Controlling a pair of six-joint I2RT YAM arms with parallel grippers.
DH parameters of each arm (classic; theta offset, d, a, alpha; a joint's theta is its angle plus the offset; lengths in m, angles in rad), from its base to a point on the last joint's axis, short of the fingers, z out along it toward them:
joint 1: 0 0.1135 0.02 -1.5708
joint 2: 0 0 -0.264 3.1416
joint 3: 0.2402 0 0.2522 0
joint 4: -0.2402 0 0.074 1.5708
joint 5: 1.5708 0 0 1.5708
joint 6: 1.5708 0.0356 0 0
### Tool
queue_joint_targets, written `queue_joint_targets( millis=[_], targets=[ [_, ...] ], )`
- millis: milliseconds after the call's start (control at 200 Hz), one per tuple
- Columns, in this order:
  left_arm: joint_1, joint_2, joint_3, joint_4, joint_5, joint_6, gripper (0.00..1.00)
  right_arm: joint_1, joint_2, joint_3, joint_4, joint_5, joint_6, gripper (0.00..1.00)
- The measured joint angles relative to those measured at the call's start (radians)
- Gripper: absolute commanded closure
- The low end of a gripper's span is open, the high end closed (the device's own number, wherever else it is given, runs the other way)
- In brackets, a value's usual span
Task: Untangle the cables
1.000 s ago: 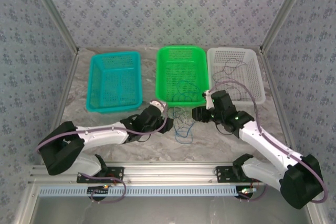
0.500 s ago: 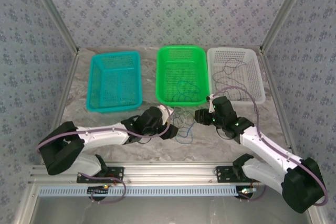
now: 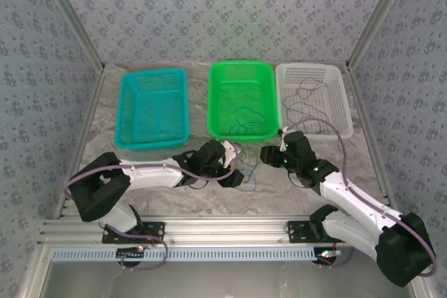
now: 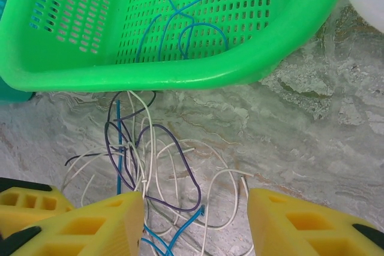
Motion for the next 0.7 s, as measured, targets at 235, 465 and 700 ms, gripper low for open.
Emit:
queue_joint_targets(
  millis=[235, 465, 700],
  targets=[
    [0.000, -0.017, 0.000, 0.000, -0.076, -0.015, 0.39, 0.000, -0.016, -0.002, 0.000, 0.009, 0.004, 0.48],
    [0.000, -0.131, -0.020, 0.007, -0.150, -0.018, 0.36, 0.000, -0.017, -0.013, 0.001, 0.012, 0.015, 0.48],
    [0.000, -0.101, -0.023, 0.025, -0.150, -0.029, 0.37, 0.000, -0.022, -0.014, 0.000, 0.018, 0.015, 0.48]
  ],
)
